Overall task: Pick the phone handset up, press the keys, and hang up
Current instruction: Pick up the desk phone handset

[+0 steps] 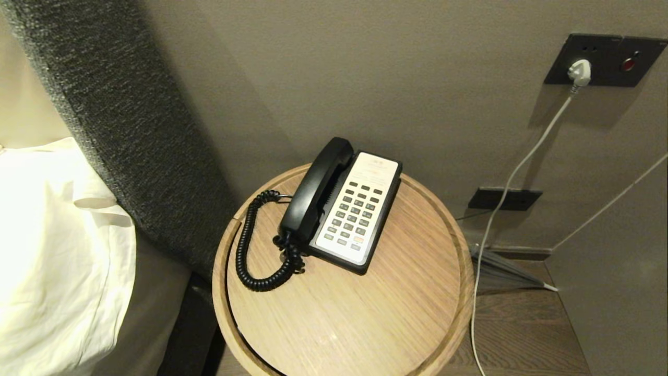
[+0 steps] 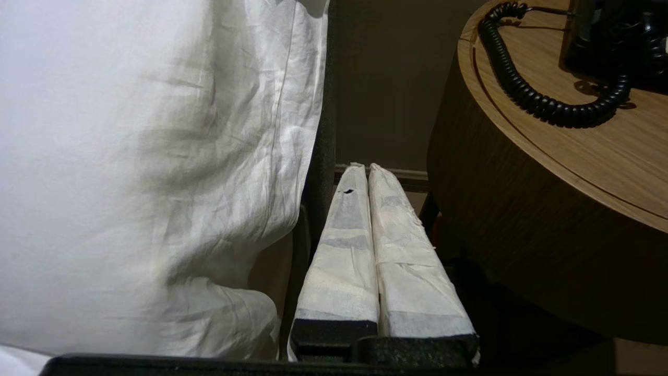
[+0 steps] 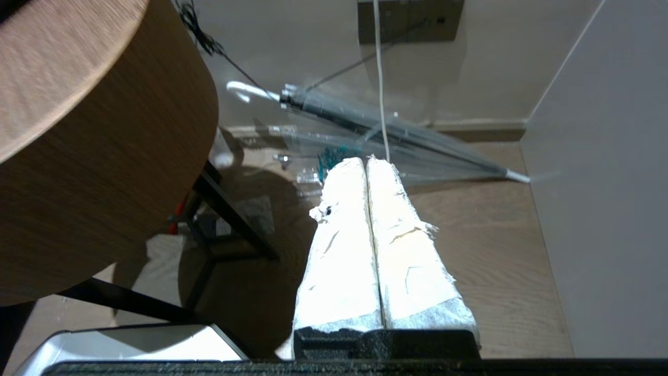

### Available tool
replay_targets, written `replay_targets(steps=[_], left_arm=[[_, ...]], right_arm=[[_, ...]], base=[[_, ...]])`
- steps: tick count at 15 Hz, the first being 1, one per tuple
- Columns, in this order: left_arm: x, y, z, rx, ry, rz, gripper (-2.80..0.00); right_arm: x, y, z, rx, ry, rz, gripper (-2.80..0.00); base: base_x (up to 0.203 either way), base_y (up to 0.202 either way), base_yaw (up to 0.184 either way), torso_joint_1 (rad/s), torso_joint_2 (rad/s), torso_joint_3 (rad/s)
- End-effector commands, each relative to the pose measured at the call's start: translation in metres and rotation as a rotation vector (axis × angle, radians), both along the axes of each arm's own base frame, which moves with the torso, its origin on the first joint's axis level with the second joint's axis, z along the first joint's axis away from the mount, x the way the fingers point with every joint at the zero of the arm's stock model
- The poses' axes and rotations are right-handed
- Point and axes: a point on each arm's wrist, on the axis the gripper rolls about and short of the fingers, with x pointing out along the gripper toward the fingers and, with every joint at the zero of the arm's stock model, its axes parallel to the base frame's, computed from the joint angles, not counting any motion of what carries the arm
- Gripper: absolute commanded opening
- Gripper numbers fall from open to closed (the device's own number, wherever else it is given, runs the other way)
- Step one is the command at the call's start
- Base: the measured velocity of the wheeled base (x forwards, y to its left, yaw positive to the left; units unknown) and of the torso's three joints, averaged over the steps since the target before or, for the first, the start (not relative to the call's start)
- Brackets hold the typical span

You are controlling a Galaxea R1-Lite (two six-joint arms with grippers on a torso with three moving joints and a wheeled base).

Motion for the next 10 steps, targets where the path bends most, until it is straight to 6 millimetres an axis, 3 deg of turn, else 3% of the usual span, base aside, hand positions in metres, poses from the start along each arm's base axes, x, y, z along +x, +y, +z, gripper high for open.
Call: replay_targets(steps=[1,6,10], left_arm=[[0.0033,0.0000,-0.0110,0.001,0.040,0.000,-2.80],[0.0033,-0.0001,-0.0110,0.002,0.040,-0.001,-2.80],[0.0033,-0.0001,-0.0111,0.005,0.041,-0.001,-2.80]], right_arm=[[0.0001,0.0000,0.0000,0.000,0.001,0.000,-2.80],[0.0001,0.0000,-0.0001,0.000,0.001,0.000,-2.80],[0.0001,0.0000,0.0000,0.000,0.001,0.000,-2.80]], base=[[0.000,0.000,0.000,0.002,0.02,-0.197],[0.000,0.000,0.000,0.002,0.00,-0.198],[0.000,0.000,0.000,0.002,0.00,-0.051]])
